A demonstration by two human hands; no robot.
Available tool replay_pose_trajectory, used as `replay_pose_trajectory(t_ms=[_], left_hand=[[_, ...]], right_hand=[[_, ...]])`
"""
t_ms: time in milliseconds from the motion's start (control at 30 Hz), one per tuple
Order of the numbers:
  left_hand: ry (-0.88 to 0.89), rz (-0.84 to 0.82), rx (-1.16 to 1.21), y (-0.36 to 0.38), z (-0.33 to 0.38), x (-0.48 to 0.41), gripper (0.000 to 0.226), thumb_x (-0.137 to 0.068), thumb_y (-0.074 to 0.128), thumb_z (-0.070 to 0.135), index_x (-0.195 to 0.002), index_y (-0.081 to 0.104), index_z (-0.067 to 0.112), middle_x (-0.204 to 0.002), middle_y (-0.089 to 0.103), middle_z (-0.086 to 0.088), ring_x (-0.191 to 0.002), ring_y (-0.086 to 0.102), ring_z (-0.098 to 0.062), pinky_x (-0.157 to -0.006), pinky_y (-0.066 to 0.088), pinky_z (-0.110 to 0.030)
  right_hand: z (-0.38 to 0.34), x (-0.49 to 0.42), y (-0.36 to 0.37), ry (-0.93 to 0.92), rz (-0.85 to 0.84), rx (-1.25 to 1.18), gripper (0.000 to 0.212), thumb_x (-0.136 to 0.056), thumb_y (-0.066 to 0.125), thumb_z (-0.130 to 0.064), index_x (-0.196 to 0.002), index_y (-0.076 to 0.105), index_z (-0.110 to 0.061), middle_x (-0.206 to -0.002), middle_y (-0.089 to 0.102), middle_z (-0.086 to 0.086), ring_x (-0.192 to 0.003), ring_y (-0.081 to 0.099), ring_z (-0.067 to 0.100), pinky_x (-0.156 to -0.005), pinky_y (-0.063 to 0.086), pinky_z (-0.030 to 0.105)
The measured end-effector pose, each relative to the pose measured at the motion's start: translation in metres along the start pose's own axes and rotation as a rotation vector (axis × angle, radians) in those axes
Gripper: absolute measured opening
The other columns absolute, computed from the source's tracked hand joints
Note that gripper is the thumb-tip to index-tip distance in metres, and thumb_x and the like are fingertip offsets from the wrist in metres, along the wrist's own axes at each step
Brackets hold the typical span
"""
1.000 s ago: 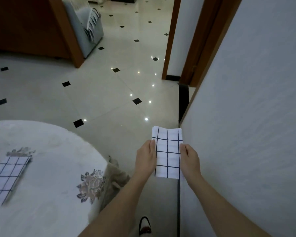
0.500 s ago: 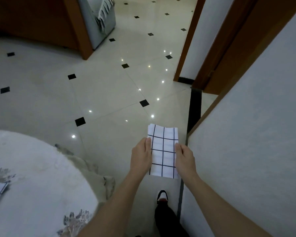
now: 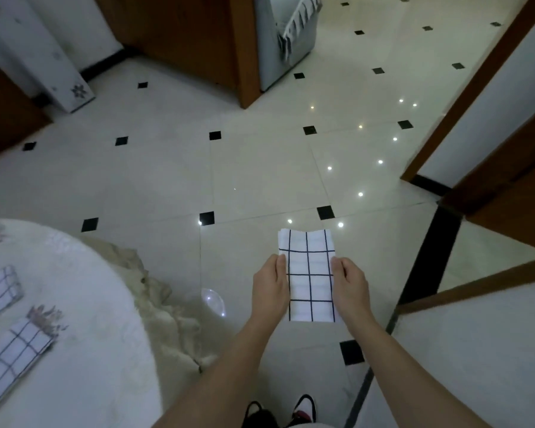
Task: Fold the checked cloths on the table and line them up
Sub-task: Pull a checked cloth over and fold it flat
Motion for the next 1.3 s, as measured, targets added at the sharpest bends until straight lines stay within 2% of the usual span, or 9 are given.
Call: replay_pose_trajectory(t_ms=[133, 333, 533, 733, 833, 933, 1000, 1100, 1300], left_hand=[[-0.033, 0.109, 0.037, -0.024, 0.013, -0.041, 0.041, -0.107, 0.035, 0.037, -0.075, 0.048, 0.014, -0.069, 0.054, 0.002, -0.059, 0.045, -0.005, -0.057, 0.039, -0.021], [-0.105, 0.293, 0.075, -0.090, -0.005, -0.107, 0.041, -0.107, 0.035, 0.036, -0.074, 0.046, 0.015, -0.066, 0.049, 0.006, -0.057, 0.043, -0.002, -0.055, 0.036, -0.020], [-0.169, 0.497, 0.137, -0.177, -0.029, -0.185, 0.040, -0.107, 0.035, 0.033, -0.072, 0.043, 0.018, -0.066, 0.048, 0.007, -0.057, 0.042, -0.001, -0.055, 0.036, -0.017], [-0.250, 0.731, 0.199, -0.260, -0.046, -0.226, 0.043, -0.107, 0.035, 0.037, -0.078, 0.046, 0.007, -0.068, 0.050, 0.003, -0.059, 0.041, -0.004, -0.056, 0.036, -0.020], [-0.319, 0.858, 0.226, -0.297, -0.060, -0.227, 0.041, -0.107, 0.033, 0.040, -0.077, 0.047, 0.015, -0.070, 0.054, 0.005, -0.061, 0.046, -0.004, -0.061, 0.041, -0.024], [-0.435, 1.021, 0.261, -0.328, -0.080, -0.215, 0.041, -0.106, 0.032, 0.042, -0.079, 0.052, 0.018, -0.076, 0.061, 0.003, -0.072, 0.057, -0.013, -0.068, 0.047, -0.033], [-0.478, 1.140, 0.301, -0.345, -0.094, -0.199, 0.042, -0.107, 0.033, 0.039, -0.076, 0.050, 0.015, -0.071, 0.058, 0.003, -0.065, 0.051, -0.010, -0.061, 0.042, -0.029], [-0.577, 1.309, 0.310, -0.365, -0.114, -0.167, 0.043, -0.107, 0.034, 0.038, -0.078, 0.050, 0.011, -0.073, 0.058, -0.006, -0.064, 0.048, -0.011, -0.061, 0.039, -0.031], [-0.796, 1.696, 0.324, -0.377, -0.136, -0.093, 0.041, -0.106, 0.037, 0.038, -0.074, 0.047, 0.016, -0.066, 0.052, 0.001, -0.060, 0.043, -0.009, -0.060, 0.038, -0.035]], right_hand=[[-0.038, -0.038, 0.031, -0.053, -0.089, 0.038, 0.039, -0.105, 0.043, -0.029, -0.068, 0.045, -0.019, -0.065, 0.049, -0.002, -0.062, 0.044, 0.013, -0.059, 0.037, 0.032], [-0.090, -0.093, 0.127, -0.145, -0.271, 0.094, 0.036, -0.104, 0.043, -0.030, -0.079, 0.054, -0.007, -0.079, 0.061, 0.015, -0.069, 0.049, 0.019, -0.064, 0.041, 0.032], [-0.167, -0.133, 0.247, -0.260, -0.428, 0.171, 0.035, -0.105, 0.041, -0.030, -0.078, 0.054, -0.012, -0.077, 0.059, 0.005, -0.070, 0.050, 0.016, -0.065, 0.041, 0.031], [-0.237, -0.142, 0.349, -0.377, -0.626, 0.230, 0.036, -0.105, 0.042, -0.030, -0.077, 0.052, -0.010, -0.075, 0.058, 0.004, -0.069, 0.050, 0.017, -0.064, 0.041, 0.032], [-0.265, -0.127, 0.398, -0.439, -0.750, 0.239, 0.037, -0.105, 0.041, -0.029, -0.076, 0.051, -0.008, -0.073, 0.057, 0.005, -0.067, 0.048, 0.017, -0.063, 0.040, 0.032], [-0.284, -0.099, 0.442, -0.513, -0.915, 0.268, 0.038, -0.105, 0.041, -0.026, -0.070, 0.045, -0.014, -0.066, 0.049, -0.001, -0.062, 0.043, 0.013, -0.058, 0.036, 0.030], [-0.290, -0.076, 0.471, -0.562, -1.029, 0.301, 0.037, -0.105, 0.042, -0.026, -0.070, 0.046, -0.015, -0.066, 0.050, -0.002, -0.061, 0.043, 0.012, -0.057, 0.036, 0.029], [-0.289, -0.033, 0.512, -0.638, -1.211, 0.352, 0.036, -0.106, 0.042, -0.027, -0.074, 0.051, -0.011, -0.070, 0.054, 0.000, -0.063, 0.046, 0.012, -0.057, 0.038, 0.027], [-0.278, 0.058, 0.552, -0.829, -1.619, 0.478, 0.039, -0.106, 0.041, -0.031, -0.072, 0.046, -0.013, -0.066, 0.051, 0.001, -0.063, 0.045, 0.016, -0.059, 0.036, 0.031]])
Point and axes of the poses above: each hand's wrist, its own x-axis away from the middle knuckle, its own y-axis out of the palm, z = x × y, the point moved 1 cm from there along -x, towards the middle knuckle
